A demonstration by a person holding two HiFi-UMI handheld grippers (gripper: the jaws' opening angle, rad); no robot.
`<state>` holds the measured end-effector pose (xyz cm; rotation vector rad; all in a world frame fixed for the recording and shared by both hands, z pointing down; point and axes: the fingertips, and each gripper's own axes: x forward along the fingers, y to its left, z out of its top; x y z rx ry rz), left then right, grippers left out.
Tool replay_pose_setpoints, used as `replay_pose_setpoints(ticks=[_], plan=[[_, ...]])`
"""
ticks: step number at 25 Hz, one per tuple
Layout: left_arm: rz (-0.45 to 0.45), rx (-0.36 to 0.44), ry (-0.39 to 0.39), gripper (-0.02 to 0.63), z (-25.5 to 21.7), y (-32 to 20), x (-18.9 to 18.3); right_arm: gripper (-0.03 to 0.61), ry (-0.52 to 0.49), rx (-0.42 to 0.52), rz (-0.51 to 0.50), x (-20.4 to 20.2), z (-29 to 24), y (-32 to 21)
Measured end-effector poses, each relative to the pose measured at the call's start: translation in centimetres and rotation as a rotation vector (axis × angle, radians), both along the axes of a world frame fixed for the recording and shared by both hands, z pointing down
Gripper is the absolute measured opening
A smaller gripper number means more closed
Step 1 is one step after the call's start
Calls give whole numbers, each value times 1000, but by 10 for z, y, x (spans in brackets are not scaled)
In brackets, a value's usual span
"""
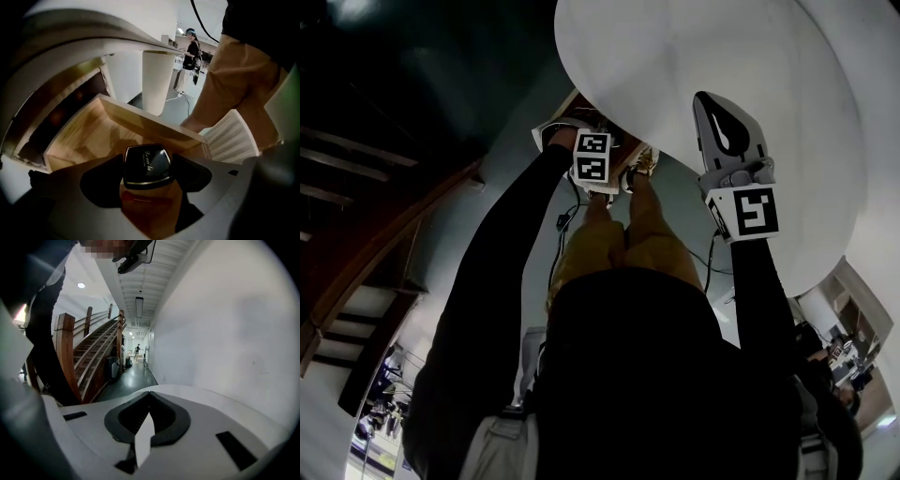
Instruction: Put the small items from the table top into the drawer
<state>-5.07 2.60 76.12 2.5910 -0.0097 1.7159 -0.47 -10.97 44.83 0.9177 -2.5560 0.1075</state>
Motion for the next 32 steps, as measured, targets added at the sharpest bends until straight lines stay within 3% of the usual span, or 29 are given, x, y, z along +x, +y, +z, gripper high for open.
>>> replay_pose_setpoints(ticks=[5, 13, 23, 32], plan=[[111, -11, -34, 344, 25, 1, 6, 26, -33, -3, 23, 3, -2, -7], [118, -45, -26, 344, 35, 9, 7, 26, -13, -10, 21, 15, 3, -6], [94, 25, 8, 344, 19, -2, 6, 26, -48, -6, 32, -3, -3, 1], [-23, 79, 36, 344, -29, -17, -8, 26, -18, 9, -4, -10, -7, 14]])
